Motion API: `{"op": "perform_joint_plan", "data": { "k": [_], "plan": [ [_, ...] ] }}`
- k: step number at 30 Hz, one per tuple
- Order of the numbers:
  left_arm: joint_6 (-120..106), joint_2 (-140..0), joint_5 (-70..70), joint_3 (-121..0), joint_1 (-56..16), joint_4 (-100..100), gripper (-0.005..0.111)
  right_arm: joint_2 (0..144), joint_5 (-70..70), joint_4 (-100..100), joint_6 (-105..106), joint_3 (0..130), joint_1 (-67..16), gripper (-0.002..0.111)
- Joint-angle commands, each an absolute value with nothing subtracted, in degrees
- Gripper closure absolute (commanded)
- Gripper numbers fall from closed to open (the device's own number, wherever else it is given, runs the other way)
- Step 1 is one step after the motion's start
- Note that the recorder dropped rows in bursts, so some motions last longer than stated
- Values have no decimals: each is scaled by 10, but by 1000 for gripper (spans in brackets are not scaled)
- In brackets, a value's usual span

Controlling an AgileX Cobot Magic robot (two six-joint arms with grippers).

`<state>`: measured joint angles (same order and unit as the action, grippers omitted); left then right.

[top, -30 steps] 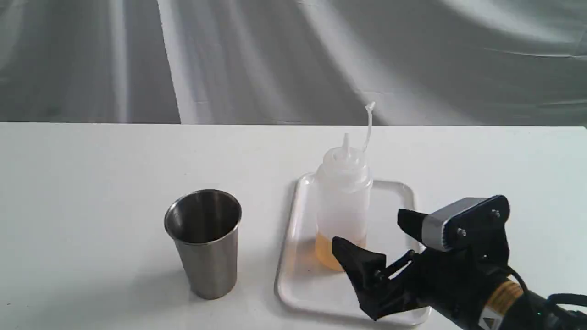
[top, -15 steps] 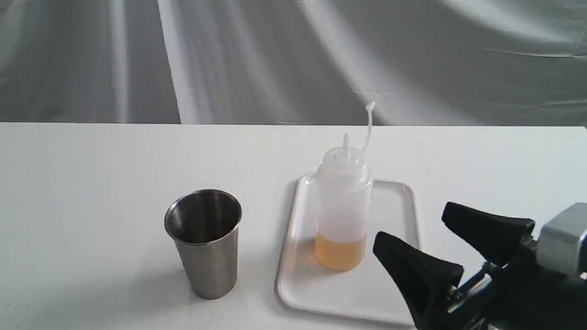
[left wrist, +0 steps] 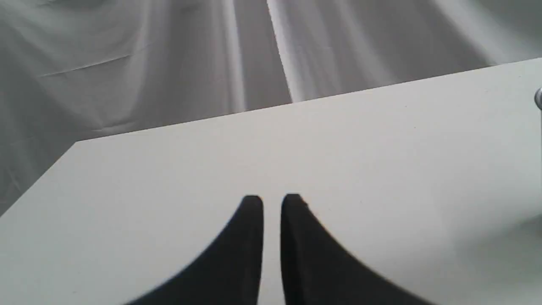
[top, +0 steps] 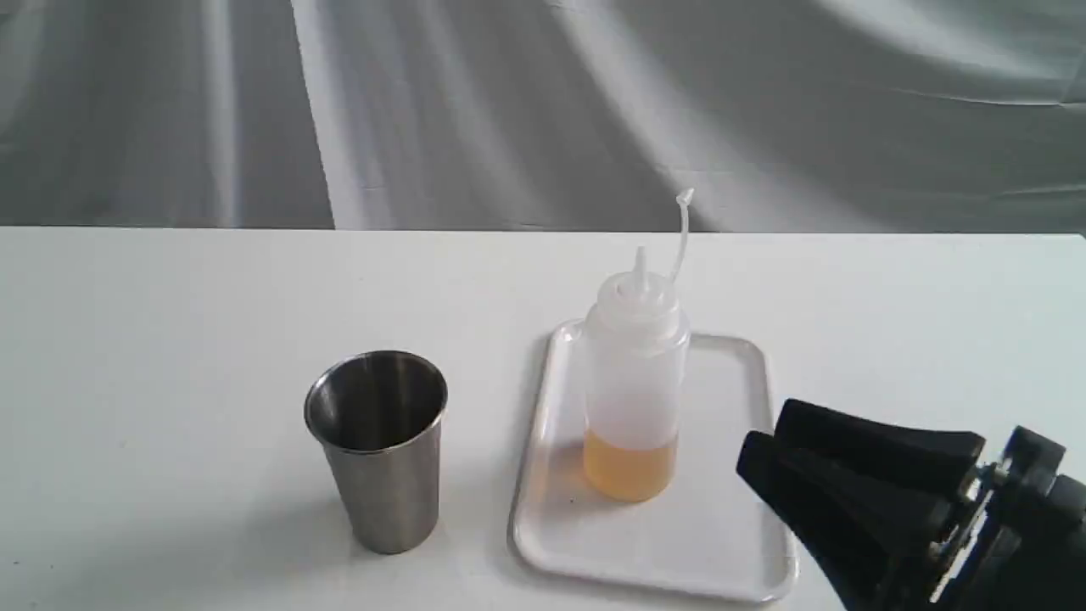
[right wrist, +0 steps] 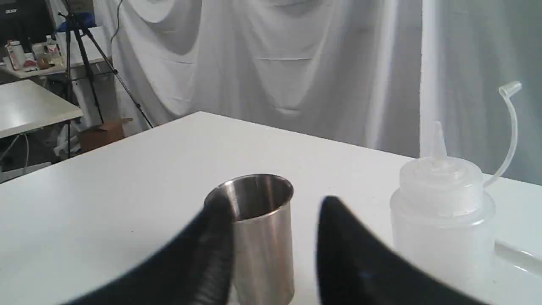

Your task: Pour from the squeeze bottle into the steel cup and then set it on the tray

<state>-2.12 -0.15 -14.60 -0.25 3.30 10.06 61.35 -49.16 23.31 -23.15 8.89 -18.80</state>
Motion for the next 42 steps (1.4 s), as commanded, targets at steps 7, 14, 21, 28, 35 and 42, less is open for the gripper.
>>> {"op": "perform_joint_plan", "data": {
  "k": [7,14,21,28,35,42],
  "plan": [
    [-17,0,-139,0,34,100,98,571,-469,238,-264,78,-188,108],
    [-17,0,-139,0,34,100,98,555,-471,240,-252,75,-188,108],
    [-17,0,-139,0,34,100,98,555,-473,240,-257,40,-188,108],
    [-17,0,-139,0,34,100,98,555,-473,240,-259,13,-188,108],
    [-18,0,-139,0,34,100,98,555,-471,234,-259,12,-188,108],
    [-18,0,-139,0,34,100,98,534,-469,233,-259,12,-188,108]
  ]
}}
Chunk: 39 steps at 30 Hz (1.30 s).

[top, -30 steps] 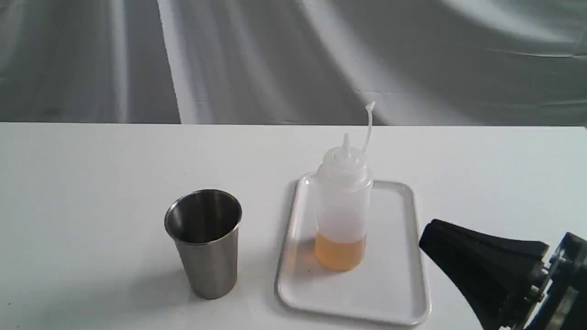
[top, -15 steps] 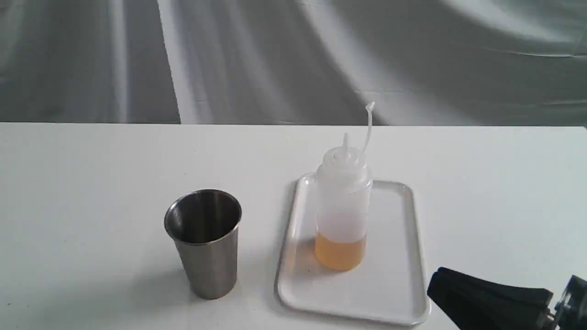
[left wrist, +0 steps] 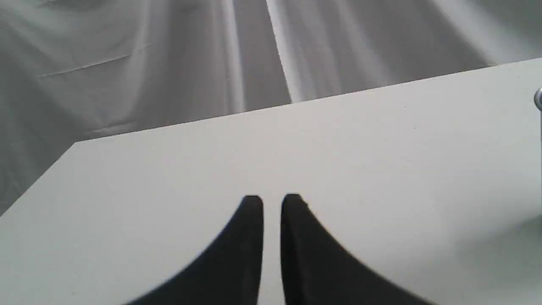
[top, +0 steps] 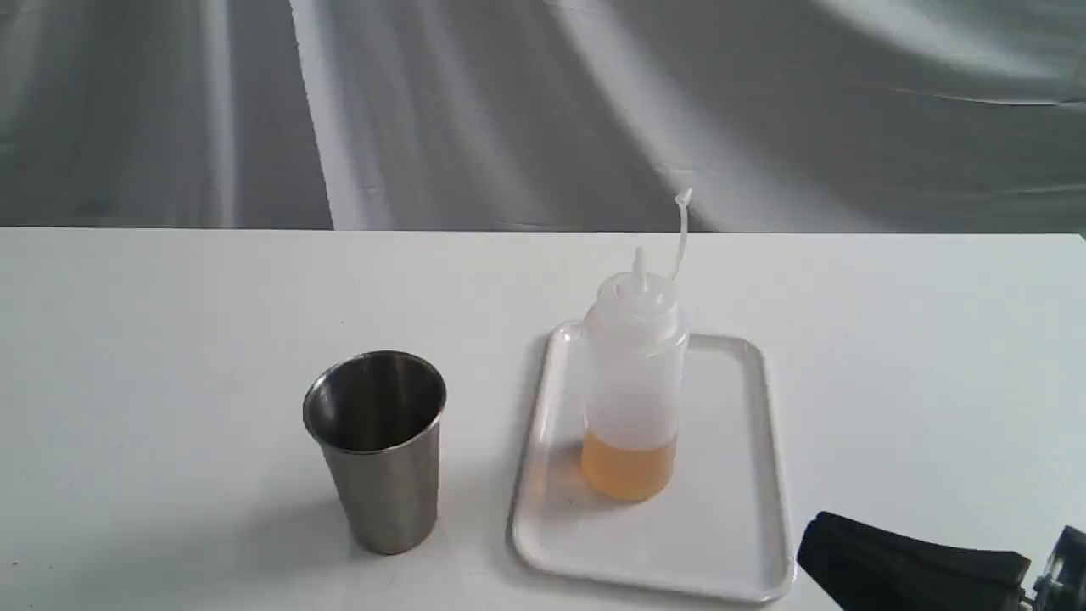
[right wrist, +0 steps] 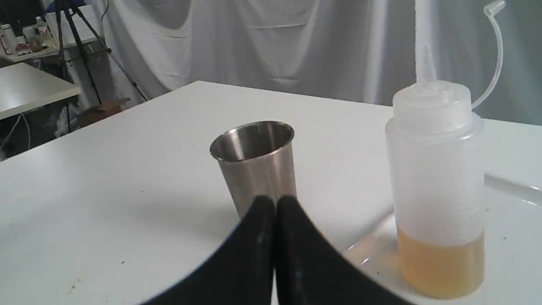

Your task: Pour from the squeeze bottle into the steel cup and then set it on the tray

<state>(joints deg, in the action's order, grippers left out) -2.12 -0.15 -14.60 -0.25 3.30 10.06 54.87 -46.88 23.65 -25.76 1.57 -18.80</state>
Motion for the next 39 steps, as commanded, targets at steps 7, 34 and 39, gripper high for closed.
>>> {"op": "perform_joint_plan", "data": {
  "k": [7,34,39],
  "plan": [
    [-17,0,-139,0,34,100,98,472,-469,233,-260,12,-188,108],
    [-17,0,-139,0,34,100,98,197,-157,233,-359,12,-136,108],
    [-18,0,-139,0,34,100,98,148,-69,233,-391,11,-97,108]
  ]
}}
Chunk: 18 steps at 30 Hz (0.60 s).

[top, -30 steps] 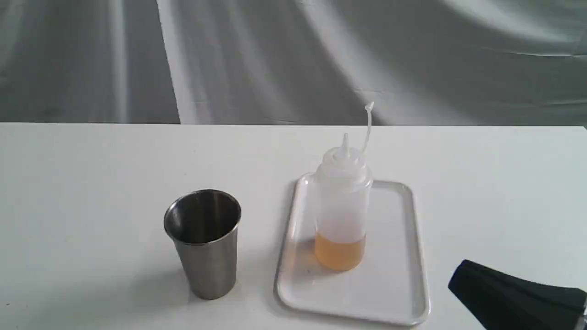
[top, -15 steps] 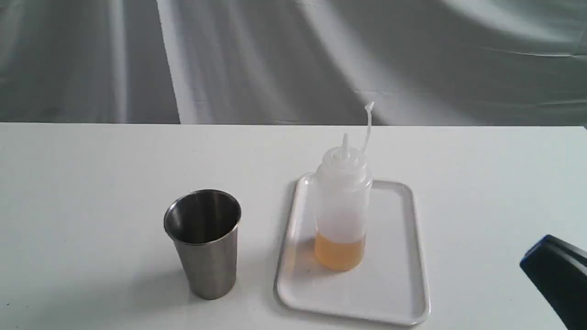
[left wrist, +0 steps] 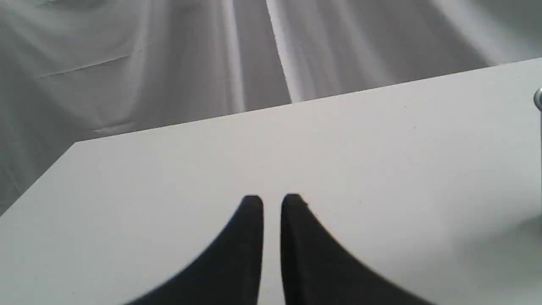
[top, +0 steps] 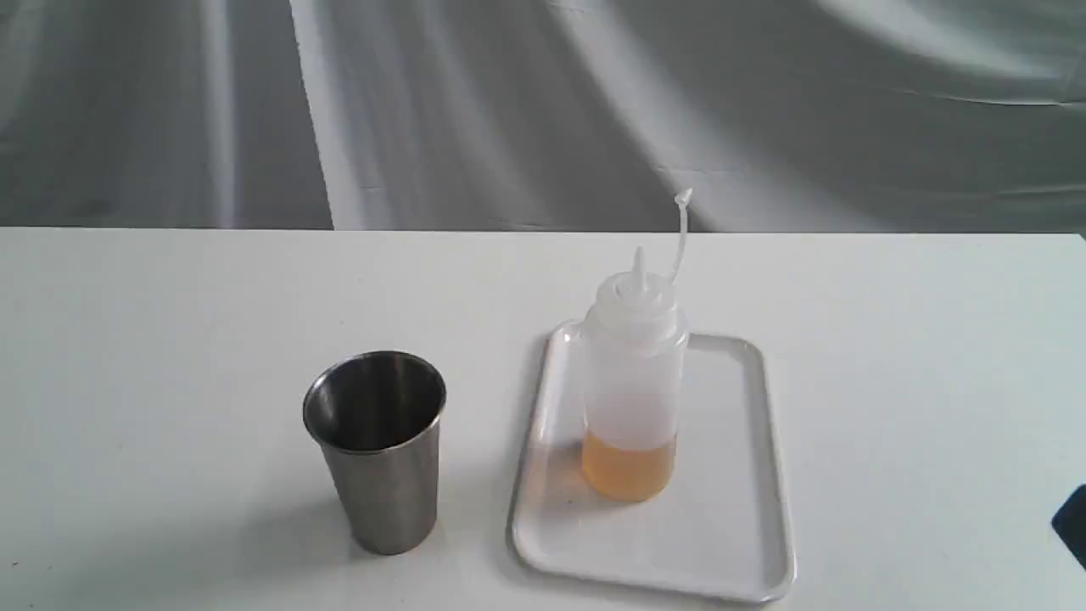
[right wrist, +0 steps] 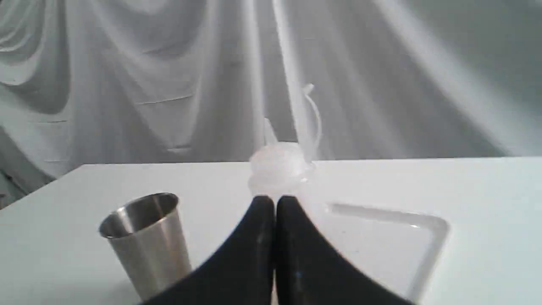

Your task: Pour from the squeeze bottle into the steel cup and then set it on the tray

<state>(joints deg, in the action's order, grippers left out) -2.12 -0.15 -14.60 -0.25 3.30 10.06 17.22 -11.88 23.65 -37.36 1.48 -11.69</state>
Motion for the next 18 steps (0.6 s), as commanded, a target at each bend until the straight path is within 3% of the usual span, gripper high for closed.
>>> {"op": "perform_joint_plan", "data": {
  "k": [1,18],
  "plan": [
    [-18,0,-139,0,34,100,98,135,-55,233,-395,7,-86,108],
    [-17,0,-139,0,34,100,98,0,143,213,-392,0,22,108]
  ]
}}
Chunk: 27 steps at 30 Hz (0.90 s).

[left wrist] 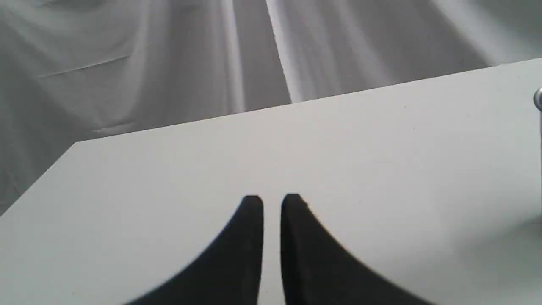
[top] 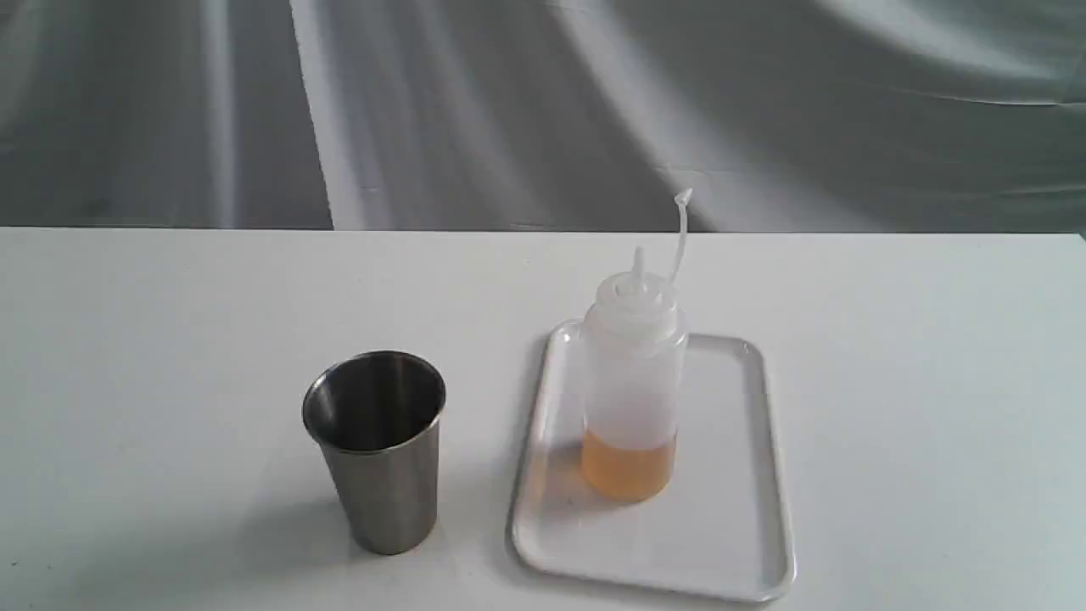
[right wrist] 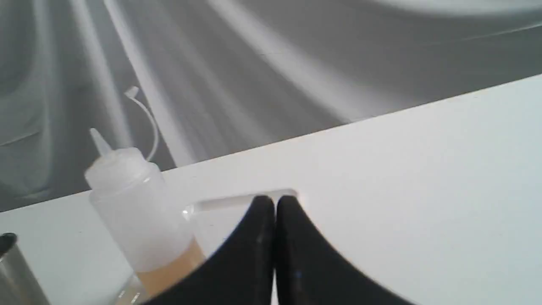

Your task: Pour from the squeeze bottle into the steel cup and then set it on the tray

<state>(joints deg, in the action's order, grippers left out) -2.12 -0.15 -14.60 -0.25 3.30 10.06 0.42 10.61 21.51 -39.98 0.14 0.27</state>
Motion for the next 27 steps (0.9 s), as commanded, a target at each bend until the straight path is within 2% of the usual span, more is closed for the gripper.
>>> {"op": "perform_joint_plan", "data": {
  "k": [1,6,23,27],
  "plan": [
    [-17,0,-139,0,34,100,98,0,153,214,-390,0,32,108],
    [-18,0,-139,0,34,100,98,0,202,216,-352,0,64,108],
    [-17,0,-139,0,34,100,98,0,202,209,-257,0,64,108],
    [-17,0,-139,0,34,100,98,0,194,152,-171,0,64,108]
  ]
}}
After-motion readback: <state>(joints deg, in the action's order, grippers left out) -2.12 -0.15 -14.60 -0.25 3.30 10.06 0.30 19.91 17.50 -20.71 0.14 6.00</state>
